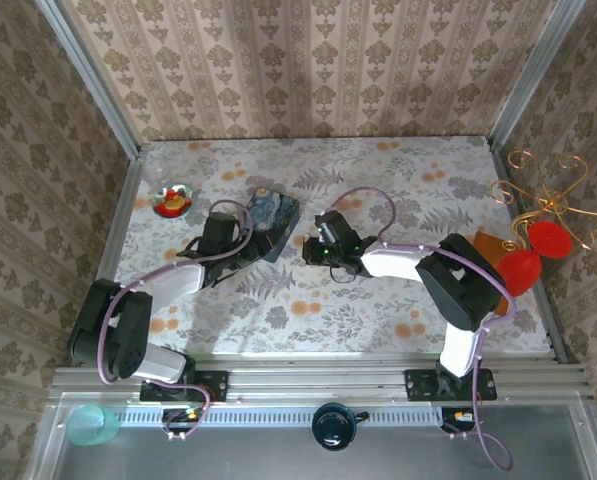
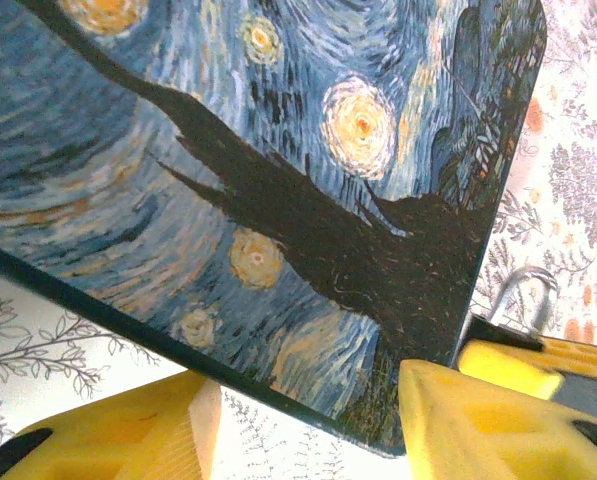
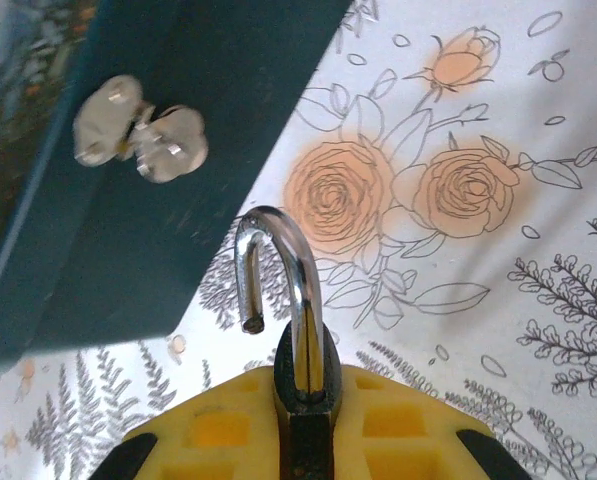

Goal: Unlock a padlock with a key

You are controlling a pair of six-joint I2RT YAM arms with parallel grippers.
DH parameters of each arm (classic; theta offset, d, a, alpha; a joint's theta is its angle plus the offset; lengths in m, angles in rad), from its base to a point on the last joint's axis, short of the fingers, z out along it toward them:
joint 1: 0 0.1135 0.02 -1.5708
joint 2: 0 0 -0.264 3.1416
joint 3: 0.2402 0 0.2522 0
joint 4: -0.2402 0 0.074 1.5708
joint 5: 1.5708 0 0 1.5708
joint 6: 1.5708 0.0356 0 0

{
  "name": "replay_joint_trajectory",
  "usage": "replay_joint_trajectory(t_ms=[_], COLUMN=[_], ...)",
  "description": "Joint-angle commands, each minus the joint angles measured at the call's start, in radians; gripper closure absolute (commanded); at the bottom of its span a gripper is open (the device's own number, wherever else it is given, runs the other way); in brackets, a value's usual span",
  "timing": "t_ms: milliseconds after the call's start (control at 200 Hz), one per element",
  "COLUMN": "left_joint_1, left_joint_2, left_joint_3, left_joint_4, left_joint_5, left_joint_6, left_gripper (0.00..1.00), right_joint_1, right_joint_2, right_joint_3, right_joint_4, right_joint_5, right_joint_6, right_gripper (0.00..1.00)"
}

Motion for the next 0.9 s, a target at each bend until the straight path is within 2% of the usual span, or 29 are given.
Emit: replay_joint_trajectory(t_ms=[0,220,465,625,895], left_joint_1=[0.01,0.064,0.123,0.162,0.193], left_joint_2=[0.06,0.153,0.287,0.37,0.486], left_joint_3=[0.03,0.13,0.317,0.442,0.649], left_joint_4=[-0.142,-0.176,-0.225,-0.268,-0.33], left_joint_5=[-0.045,-0.044,-0.043,-0.058,-0.041], left_joint_6=[0.078,0.137,0.205,0.24,0.303], left_gripper=[0.5,0.5,0.49,0.48,0.46], right_joint_1=[0.014,0.019,0.019,0.02,0.02], right_joint_2=[-0.07,-0.129,-0.16,-0.16,-0.171], right_joint_3=[-0.01,-0.014,0.002,0.048,0.015], right_joint_4=[-0.07,-0.153,-0.254,-0.375,-0.418], right_joint_5=[-0.035,-0.071,-0.098,-0.162,-0.152], right_joint_6=[-0.062,-0.097,-0.131,-0.121,-0.122], right_gripper=[0.86,0.86,0.86,0.86,0.86])
